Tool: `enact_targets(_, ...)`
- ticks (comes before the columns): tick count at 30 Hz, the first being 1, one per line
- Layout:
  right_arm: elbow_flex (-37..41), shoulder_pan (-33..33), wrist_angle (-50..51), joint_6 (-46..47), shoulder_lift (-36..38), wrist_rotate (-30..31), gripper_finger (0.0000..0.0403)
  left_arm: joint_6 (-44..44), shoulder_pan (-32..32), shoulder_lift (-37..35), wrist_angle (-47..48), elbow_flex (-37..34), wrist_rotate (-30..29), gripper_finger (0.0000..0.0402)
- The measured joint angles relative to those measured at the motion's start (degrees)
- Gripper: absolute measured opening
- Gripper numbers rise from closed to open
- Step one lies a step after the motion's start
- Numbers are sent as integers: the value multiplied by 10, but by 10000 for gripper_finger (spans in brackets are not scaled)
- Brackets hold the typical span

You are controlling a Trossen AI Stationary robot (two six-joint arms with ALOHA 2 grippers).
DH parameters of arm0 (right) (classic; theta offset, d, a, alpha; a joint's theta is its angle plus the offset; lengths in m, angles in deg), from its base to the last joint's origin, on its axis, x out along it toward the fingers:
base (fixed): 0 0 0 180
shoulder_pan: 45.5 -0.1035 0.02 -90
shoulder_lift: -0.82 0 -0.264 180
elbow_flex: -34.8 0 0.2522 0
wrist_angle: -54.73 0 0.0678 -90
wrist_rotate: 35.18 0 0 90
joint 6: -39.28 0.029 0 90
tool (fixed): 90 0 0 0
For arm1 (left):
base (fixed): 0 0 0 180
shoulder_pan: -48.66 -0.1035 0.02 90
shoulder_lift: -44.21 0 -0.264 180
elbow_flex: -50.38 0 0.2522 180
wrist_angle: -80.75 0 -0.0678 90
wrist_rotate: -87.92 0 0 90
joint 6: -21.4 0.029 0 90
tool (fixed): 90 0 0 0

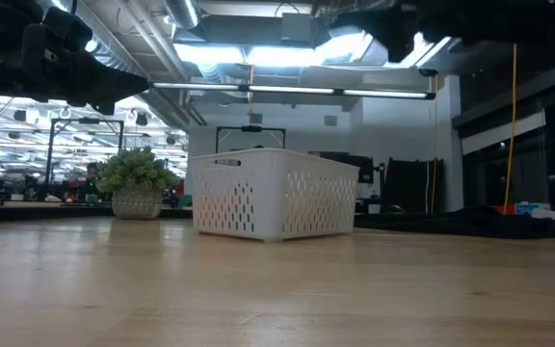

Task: Pick and placing Produce into tupperware
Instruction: Return to Home Position

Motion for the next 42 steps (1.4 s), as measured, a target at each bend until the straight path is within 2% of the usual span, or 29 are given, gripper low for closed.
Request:
enact_targets(2,0,20,43,0,36,-63,300,0,0,0,0,0,0,39)
enact_targets(4,0,34,96,-9,70,-85,300,0,0,0,0,0,0,44)
enact_targets(11,0,43,215,-39,162,-88,300,0,0,0,0,0,0,61)
enact_targets(18,0,43,308,12,231,-88,300,0,0,0,0,0,0,76)
enact_targets(24,0,43,295,-10,251,-93,300,0,0,0,0,0,0,88)
enact_targets(29,24,43,276,8,281,-93,300,0,0,0,0,0,0,95)
enact_targets(34,146,42,215,10,417,-93,300,0,0,0,0,0,0,101)
enact_targets(38,249,32,151,8,537,-118,300,0,0,0,0,0,0,104)
enact_targets(42,253,19,202,21,586,-118,300,0,0,0,0,0,0,101)
